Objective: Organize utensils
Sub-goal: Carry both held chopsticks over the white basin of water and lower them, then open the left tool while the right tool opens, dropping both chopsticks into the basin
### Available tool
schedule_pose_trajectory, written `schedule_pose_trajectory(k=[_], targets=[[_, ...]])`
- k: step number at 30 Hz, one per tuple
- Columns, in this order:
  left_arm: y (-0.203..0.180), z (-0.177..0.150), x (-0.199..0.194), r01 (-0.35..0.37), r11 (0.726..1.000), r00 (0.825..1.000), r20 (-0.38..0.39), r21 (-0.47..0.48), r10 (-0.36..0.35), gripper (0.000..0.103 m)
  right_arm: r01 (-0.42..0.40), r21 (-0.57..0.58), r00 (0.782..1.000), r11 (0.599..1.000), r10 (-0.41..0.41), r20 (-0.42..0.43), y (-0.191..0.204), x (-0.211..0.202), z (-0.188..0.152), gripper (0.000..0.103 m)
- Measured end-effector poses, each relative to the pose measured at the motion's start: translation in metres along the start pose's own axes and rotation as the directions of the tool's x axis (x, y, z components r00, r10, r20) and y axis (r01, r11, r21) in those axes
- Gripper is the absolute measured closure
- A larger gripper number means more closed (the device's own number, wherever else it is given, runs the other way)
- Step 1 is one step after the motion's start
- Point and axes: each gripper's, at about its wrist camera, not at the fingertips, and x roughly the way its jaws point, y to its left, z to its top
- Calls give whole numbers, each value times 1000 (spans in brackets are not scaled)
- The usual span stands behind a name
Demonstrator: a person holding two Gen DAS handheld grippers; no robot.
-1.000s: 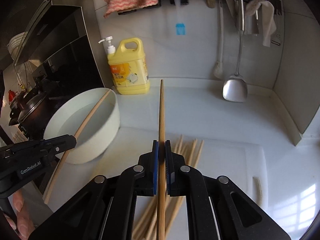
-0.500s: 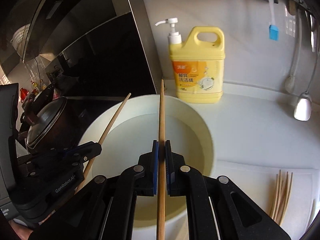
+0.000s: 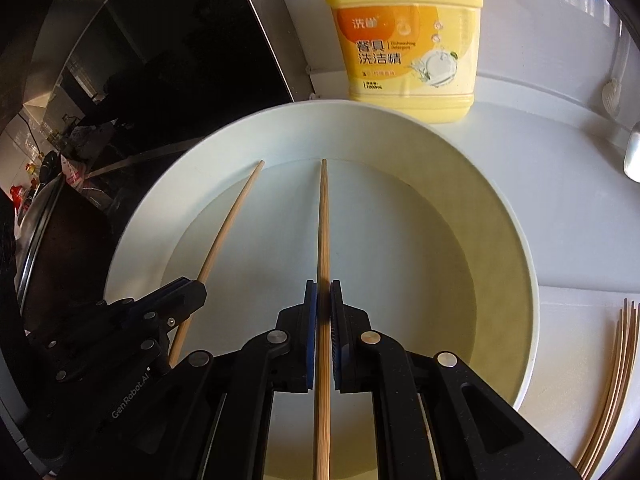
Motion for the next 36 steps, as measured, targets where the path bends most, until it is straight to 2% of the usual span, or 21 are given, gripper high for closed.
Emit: schedule_pose_trajectory(k=[13, 16, 22, 24, 26, 27, 28, 30, 32, 36], targets=[[2, -2, 22, 1, 1000, 995, -96, 4, -1, 95, 16, 26, 995, 1000, -14, -98, -7, 24, -9, 96], [2, -2, 22, -7, 1000, 995, -98, 8, 8, 95, 15, 22, 995, 1000, -12, -101, -8, 23, -8, 96], [5, -1, 17, -30, 1000, 995, -98, -7, 29, 93, 19, 8, 997, 1000, -19, -81, -7, 18, -7, 90], [6, -1, 8, -38, 999, 996, -82, -10, 38, 85, 21, 4, 998, 1000, -20, -57, -8, 11, -5, 85], [7, 0, -3, -62, 998, 997, -51, -3, 62, 52, 19, -2, 1000, 1000, -19, -25, -8, 0, -4, 75], [7, 0, -11, -74, 997, 997, -26, -3, 73, 46, 19, -7, 1000, 1000, -20, -10, -8, -6, -4, 75], [7, 0, -18, -81, 997, 997, -3, -3, 81, 42, 14, -12, 1000, 1000, -14, 5, -9, -13, -4, 75], [7, -1, -31, -96, 995, 995, 23, -1, 96, 39, 8, -17, 999, 1000, -7, 39, -11, -28, -4, 71], [8, -2, -43, -111, 994, 993, 50, -9, 111, 31, 6, -21, 997, 1000, -4, 80, -14, -45, -8, 63], [1, -9, -70, -147, 989, 981, 122, -19, 148, 17, 12, -23, 991, 1000, -9, 137, -27, -78, -21, 59]])
